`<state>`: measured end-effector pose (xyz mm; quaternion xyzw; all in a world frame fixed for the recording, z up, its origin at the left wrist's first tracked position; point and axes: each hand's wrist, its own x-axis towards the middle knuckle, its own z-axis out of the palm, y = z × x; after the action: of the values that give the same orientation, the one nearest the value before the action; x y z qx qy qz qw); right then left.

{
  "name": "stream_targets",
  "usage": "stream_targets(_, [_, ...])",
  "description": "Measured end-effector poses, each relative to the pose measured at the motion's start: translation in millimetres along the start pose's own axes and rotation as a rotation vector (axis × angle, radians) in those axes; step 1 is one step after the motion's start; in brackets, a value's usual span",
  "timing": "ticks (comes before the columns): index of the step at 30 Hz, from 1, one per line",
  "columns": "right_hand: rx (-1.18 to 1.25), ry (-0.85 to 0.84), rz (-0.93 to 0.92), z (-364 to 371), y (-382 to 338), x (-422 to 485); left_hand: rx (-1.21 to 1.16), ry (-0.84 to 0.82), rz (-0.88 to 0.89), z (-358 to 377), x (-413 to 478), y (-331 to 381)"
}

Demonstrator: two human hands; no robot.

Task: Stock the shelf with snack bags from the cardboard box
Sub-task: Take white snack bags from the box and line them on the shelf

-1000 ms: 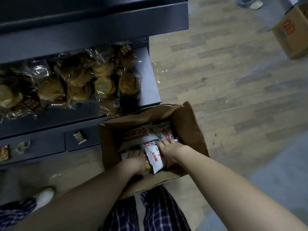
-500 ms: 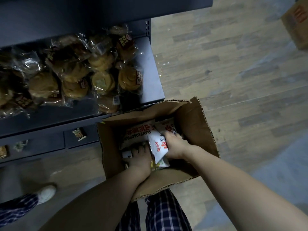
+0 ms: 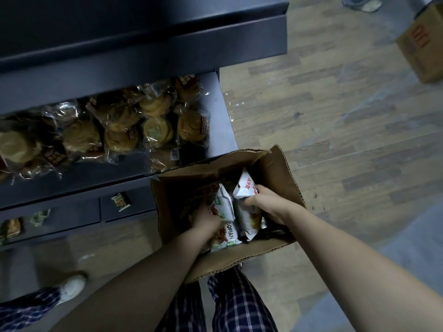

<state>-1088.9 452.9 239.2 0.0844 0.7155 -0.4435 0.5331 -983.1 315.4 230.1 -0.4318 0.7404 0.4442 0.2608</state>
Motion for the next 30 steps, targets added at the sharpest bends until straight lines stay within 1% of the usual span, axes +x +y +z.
stream_targets(2, [0.038,-0.035,0.011,1,0,-5,-0.251,-0.073,0.05,-10,-16,13])
stream_targets(5, [0.09,-0.076,-0.011,4,-3,-17,-0.392,-0.219,0.189,-25,-39,26])
stream_targets(7, [0.084,-0.071,-0.026,3,-8,-27,-0.487,-0.298,0.171,-32,-47,30])
stream_targets(10, [0.015,-0.029,-0.032,1,-18,-45,-0.69,-0.346,0.17,-41,-56,32])
stream_targets(13, [0.067,-0.028,-0.075,3,-29,-60,-0.821,-0.352,0.171,-51,-65,32])
stream_targets(15, [0.127,-0.034,-0.096,7,-37,-69,-0.895,-0.381,0.13,-62,-69,30])
stream_targets(16, [0.148,-0.022,-0.094,10,-39,-74,-0.91,-0.441,0.096,-68,-72,29])
stream_targets(18, [0.176,-0.002,-0.065,13,-41,-82,-0.821,-0.58,0.067,-79,-80,26])
stream_targets(19, [0.192,-0.024,-0.051,14,-41,-87,-0.739,-0.618,0.085,-84,-87,26])
stream_targets(20, [0.219,-0.068,-0.048,14,-41,-91,-0.659,-0.615,0.126,-88,-93,28])
stream_targets(21, [0.26,-0.121,-0.054,15,-40,-96,-0.568,-0.552,0.175,-90,-98,30])
stream_targets(22, [0.309,-0.178,-0.06,15,-40,-100,-0.454,-0.433,0.257,-90,-100,33])
stream_targets(24, [0.357,-0.254,-0.065,18,-42,-109,-0.197,-0.124,0.491,-91,-101,42])
stream_targets(25, [0.35,-0.254,-0.066,21,-44,-114,-0.114,-0.017,0.582,-91,-102,46])
stream_targets(27, [0.393,-0.256,-0.078,25,-52,-121,-0.062,0.097,0.677,-93,-112,56])
stream_targets(30, [0.547,-0.346,-0.122,28,-69,-134,-0.126,0.194,0.81,-96,-134,71])
